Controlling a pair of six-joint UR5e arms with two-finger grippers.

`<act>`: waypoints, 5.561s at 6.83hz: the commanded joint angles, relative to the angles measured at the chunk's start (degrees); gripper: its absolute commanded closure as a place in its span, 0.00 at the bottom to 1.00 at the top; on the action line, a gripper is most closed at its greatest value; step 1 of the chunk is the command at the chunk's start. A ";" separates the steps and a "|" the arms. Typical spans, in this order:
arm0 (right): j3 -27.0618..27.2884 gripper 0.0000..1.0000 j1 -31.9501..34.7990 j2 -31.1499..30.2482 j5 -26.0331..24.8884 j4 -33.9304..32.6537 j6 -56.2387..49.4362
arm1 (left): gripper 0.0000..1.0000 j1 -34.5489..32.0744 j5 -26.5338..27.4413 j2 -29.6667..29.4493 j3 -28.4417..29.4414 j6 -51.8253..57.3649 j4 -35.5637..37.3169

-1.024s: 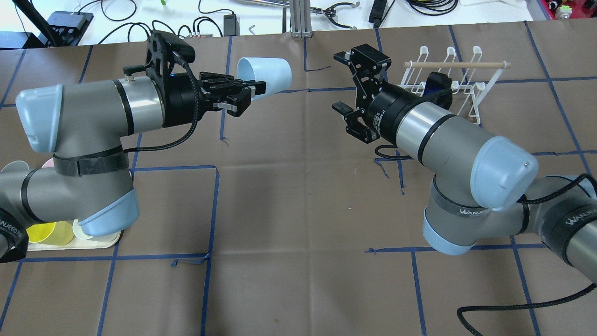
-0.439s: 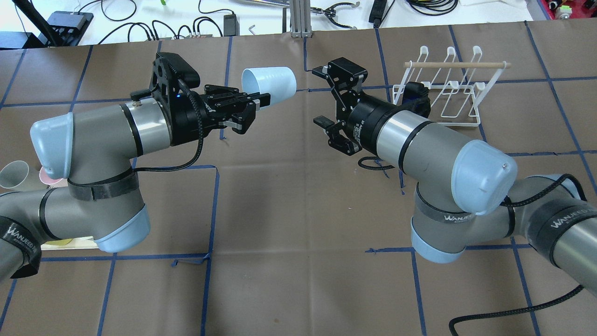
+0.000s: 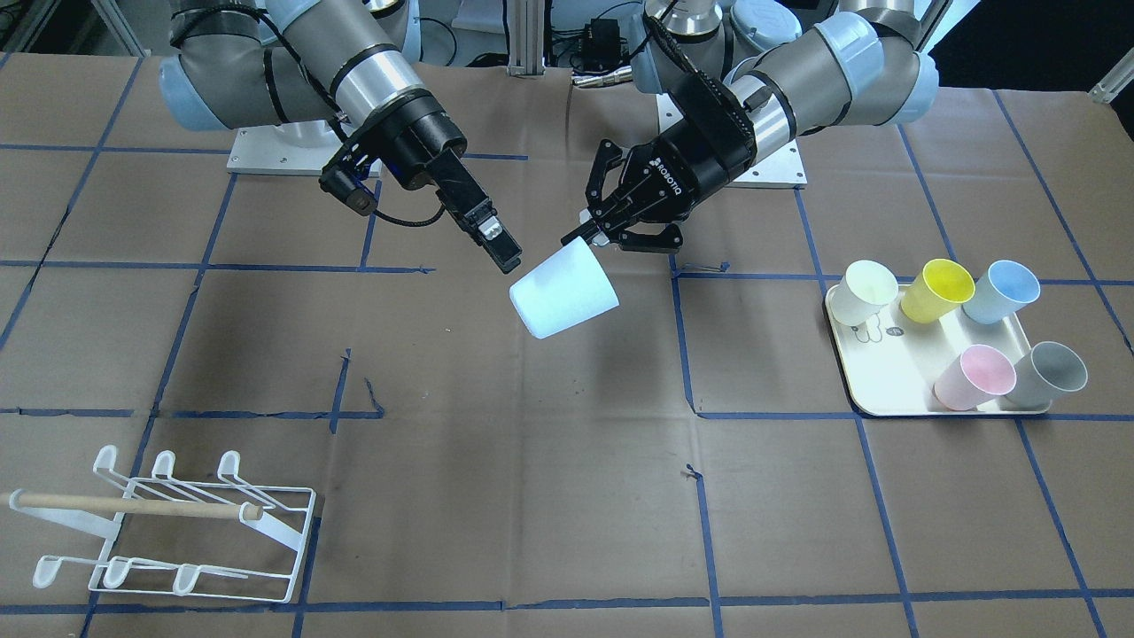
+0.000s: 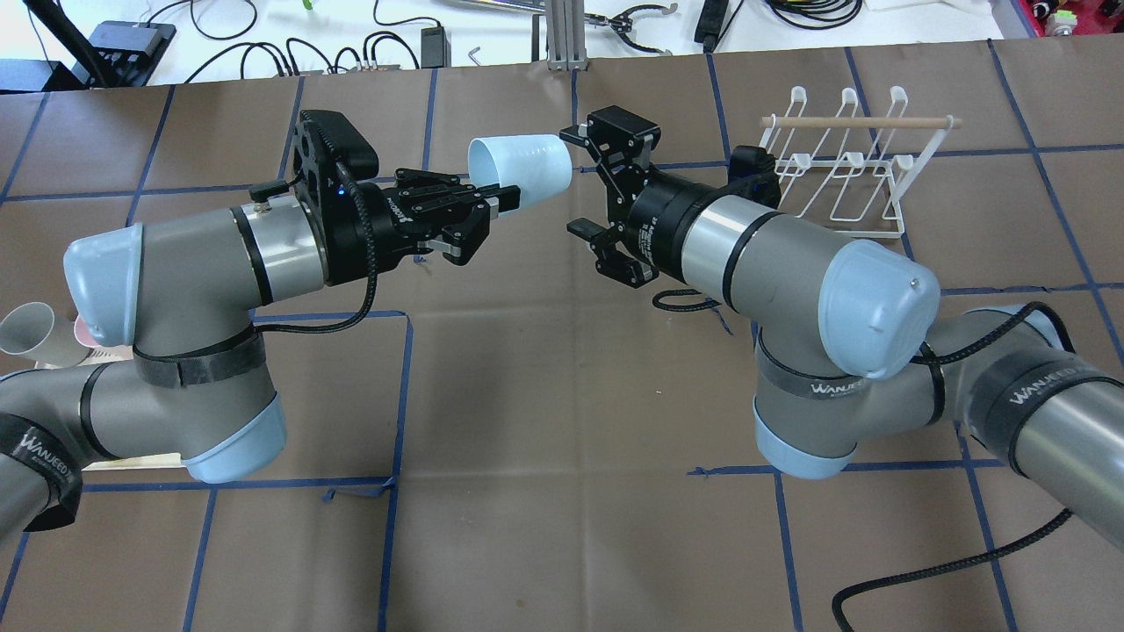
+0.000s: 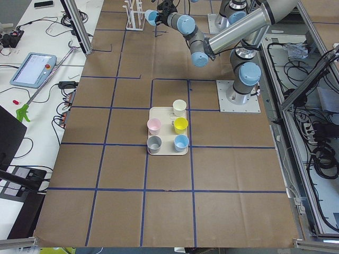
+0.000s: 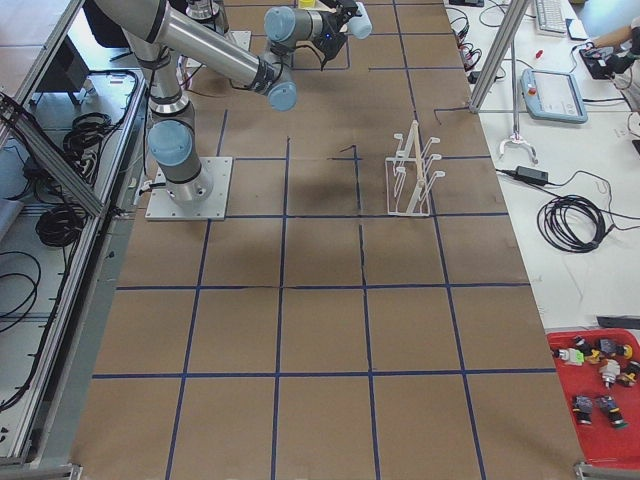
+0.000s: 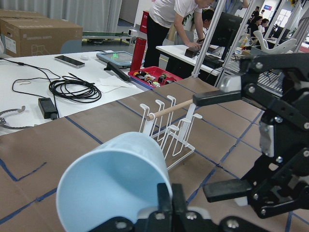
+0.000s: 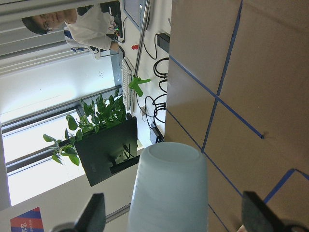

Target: Transfer IKEA cup to right arm and place on rack

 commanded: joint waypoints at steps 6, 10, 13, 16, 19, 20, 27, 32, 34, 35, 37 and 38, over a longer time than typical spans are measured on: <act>-6.04 0.00 0.98 5.71 -0.02 1.88 0.12 | 1.00 -1.66 -0.01 0.12 -0.06 -0.19 0.01; -5.69 0.00 1.69 5.80 -0.02 2.06 0.12 | 1.00 -1.76 0.08 0.12 -0.06 -0.19 0.01; -5.69 0.07 1.69 5.89 -0.02 2.24 0.21 | 1.00 -1.76 -0.09 0.21 -0.06 -0.89 0.01; -5.95 0.50 1.69 5.98 -0.02 2.15 0.03 | 0.99 -1.76 -0.09 0.30 0.02 -0.89 0.10; -6.04 0.67 1.60 6.06 0.24 2.15 0.03 | 0.11 -1.67 0.35 0.21 0.73 -1.85 0.01; -6.04 0.67 1.60 6.06 0.33 2.15 0.03 | 0.01 -1.59 0.35 0.47 0.73 -3.42 0.10; -13.32 0.89 -8.57 10.37 0.51 0.30 -17.63 | 0.01 10.90 8.08 0.48 1.86 -4.31 -0.87; -21.14 0.91 -15.00 17.05 -8.45 -0.84 -61.25 | 0.01 -1.30 49.50 0.39 26.83 -15.26 -54.65; -22.38 0.91 -15.62 18.10 -10.20 -0.93 -75.74 | 0.01 -1.76 56.13 0.82 36.02 -18.46 -79.33; -22.30 0.91 -16.67 18.19 -13.26 -0.84 -84.52 | 0.01 -1.76 56.85 1.44 38.67 -19.08 -87.53; -23.43 0.91 -20.27 20.11 -13.91 -3.80 -95.98 | 0.01 -1.85 56.95 3.98 37.03 -19.88 -89.20; -24.66 0.91 -20.46 23.17 -14.00 -9.13 -97.95 | 0.01 -1.41 56.95 4.43 36.68 -19.35 -89.55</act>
